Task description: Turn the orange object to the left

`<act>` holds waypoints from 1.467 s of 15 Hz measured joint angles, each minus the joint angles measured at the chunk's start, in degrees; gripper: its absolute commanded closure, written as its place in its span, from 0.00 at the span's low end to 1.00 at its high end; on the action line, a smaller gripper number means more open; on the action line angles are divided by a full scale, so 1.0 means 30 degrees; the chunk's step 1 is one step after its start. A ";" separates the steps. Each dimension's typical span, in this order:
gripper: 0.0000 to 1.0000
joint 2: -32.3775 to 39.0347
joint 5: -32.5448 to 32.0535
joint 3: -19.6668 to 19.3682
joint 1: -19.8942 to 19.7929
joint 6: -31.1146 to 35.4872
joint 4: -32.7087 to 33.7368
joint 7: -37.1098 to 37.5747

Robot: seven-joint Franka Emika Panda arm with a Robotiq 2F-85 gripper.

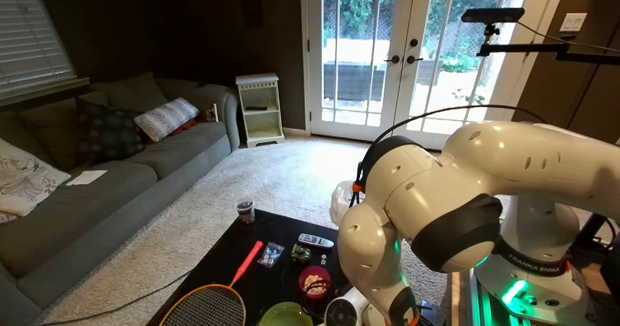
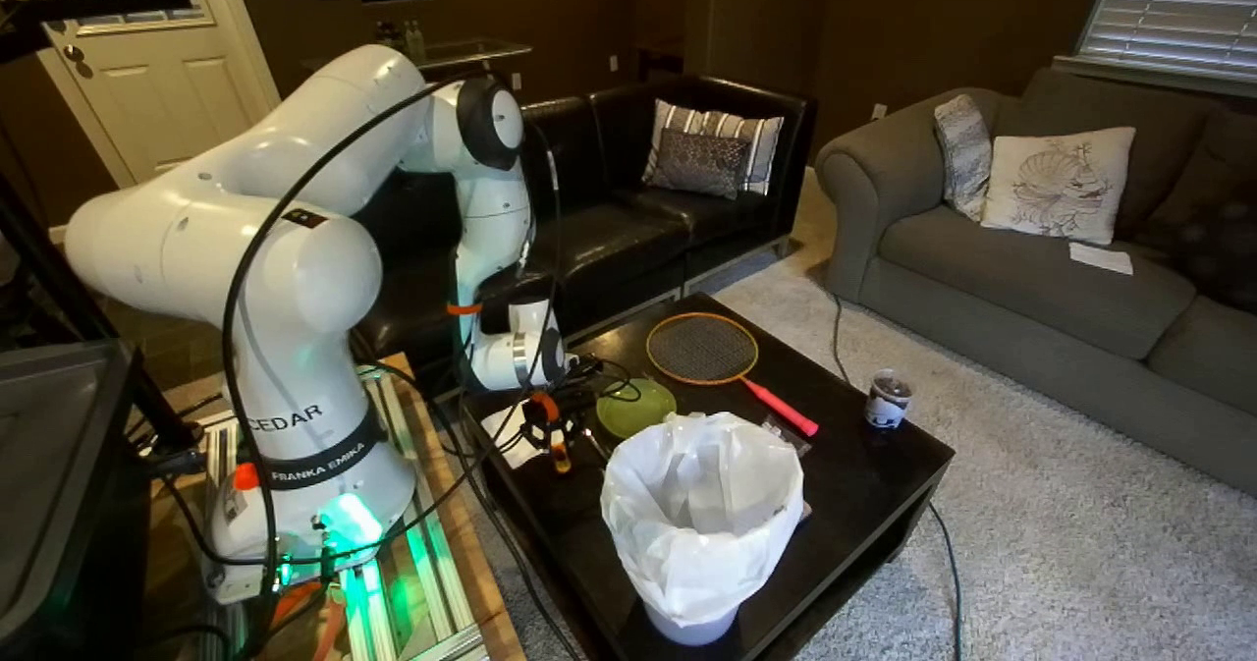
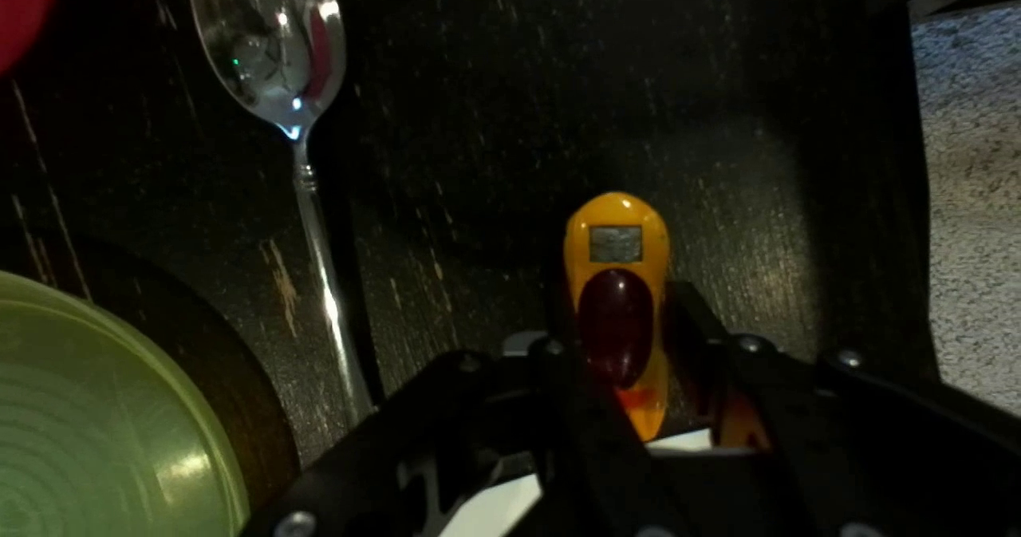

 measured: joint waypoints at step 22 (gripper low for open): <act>0.92 0.0461 -0.0101 0.0004 0.0005 0.0000 0.0512 -0.0368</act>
